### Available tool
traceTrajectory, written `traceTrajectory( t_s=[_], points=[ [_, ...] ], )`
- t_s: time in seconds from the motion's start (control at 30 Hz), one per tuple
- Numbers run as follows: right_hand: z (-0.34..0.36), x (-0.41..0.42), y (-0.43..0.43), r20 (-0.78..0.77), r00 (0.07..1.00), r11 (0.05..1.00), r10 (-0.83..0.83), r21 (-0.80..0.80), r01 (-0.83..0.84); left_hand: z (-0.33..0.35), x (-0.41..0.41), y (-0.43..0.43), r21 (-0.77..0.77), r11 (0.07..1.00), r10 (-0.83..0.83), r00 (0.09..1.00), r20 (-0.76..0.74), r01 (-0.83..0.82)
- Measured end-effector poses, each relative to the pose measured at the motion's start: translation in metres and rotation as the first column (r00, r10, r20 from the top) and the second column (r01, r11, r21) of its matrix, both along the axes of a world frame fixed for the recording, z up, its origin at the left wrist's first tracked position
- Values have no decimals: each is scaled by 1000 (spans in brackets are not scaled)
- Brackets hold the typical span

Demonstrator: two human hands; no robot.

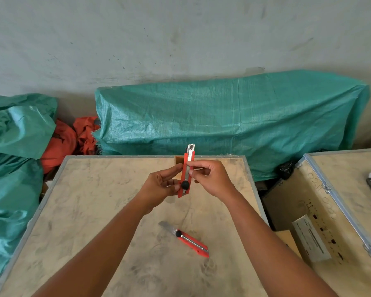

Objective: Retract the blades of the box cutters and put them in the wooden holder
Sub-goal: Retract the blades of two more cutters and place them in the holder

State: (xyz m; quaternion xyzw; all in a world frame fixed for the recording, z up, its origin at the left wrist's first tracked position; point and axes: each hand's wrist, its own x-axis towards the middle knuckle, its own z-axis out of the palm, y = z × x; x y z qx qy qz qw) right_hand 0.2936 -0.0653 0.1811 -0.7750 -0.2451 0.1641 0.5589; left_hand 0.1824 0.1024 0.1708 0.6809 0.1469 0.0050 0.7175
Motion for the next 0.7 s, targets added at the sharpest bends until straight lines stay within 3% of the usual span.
traceTrajectory(
  t_s=[0.17, 0.4, 0.7],
  points=[
    [-21, 47, 23, 6, 997, 997, -74, 35, 73, -13, 50, 20, -22, 998, 50, 999, -5, -50],
    [-70, 105, 61, 160, 961, 974, -225, -1, 228, -52, 107, 55, 255, 957, 173, 978, -117, -139],
    [-125, 111, 95, 348, 919, 973, -188, -60, 222, -104, 139, 61, 334, 942, 77, 946, -315, 35]
  ],
)
